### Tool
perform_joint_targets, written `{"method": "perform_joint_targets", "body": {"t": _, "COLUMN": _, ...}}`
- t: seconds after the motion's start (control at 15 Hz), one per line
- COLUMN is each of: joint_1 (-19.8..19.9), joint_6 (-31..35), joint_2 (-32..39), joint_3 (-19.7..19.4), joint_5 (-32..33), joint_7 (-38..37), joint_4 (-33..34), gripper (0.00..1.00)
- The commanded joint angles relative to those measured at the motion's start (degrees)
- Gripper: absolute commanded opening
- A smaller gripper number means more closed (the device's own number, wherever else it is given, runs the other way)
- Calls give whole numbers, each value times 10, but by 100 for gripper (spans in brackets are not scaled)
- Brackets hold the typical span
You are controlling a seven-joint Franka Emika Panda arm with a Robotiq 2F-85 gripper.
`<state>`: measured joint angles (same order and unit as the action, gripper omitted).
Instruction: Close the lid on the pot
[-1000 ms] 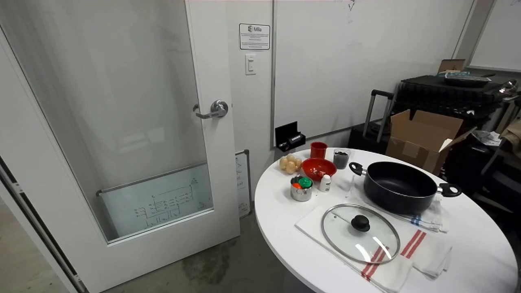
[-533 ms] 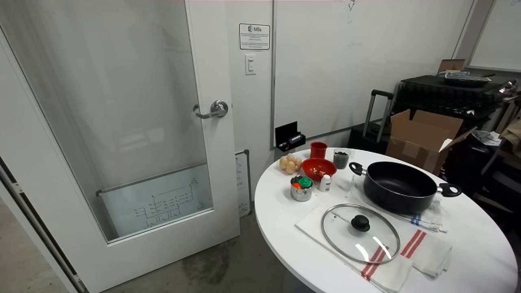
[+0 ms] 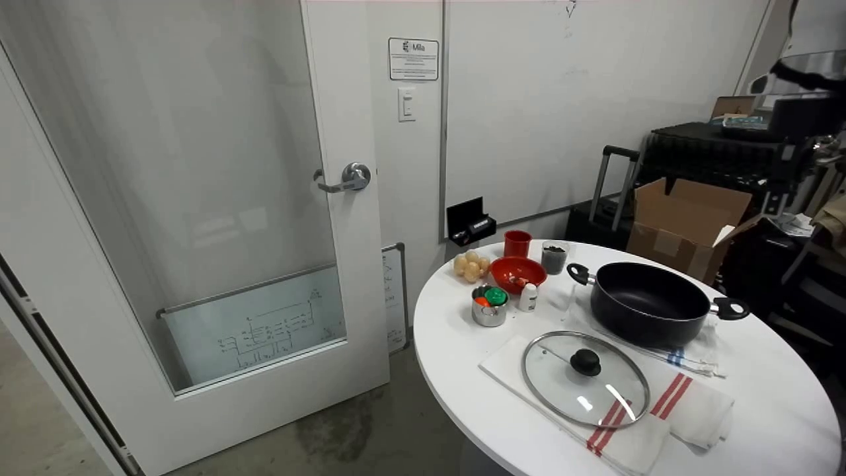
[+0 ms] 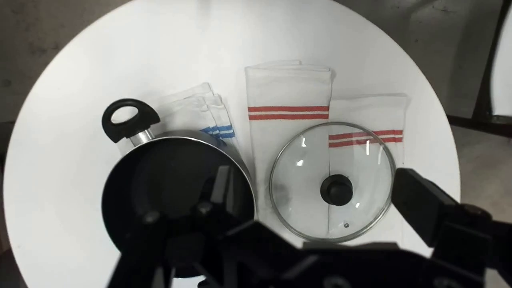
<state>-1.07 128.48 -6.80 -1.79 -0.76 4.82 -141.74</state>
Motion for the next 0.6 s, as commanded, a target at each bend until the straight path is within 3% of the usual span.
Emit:
{"method": "perform_joint_targets", "body": {"t": 0.0, "joint_1": -6, "joint_6": 22, "joint_2": 120, "joint_3": 23, "joint_5": 44, "joint_7": -7, "joint_4": 86, "gripper": 100}}
{"method": "perform_joint_targets", "body": {"t": 0.53, "joint_1": -31, "joint_6": 85, "joint_2": 300, "joint_3": 37, "joint_5": 109, "joint_7": -5, "joint_4": 213, "gripper": 100}}
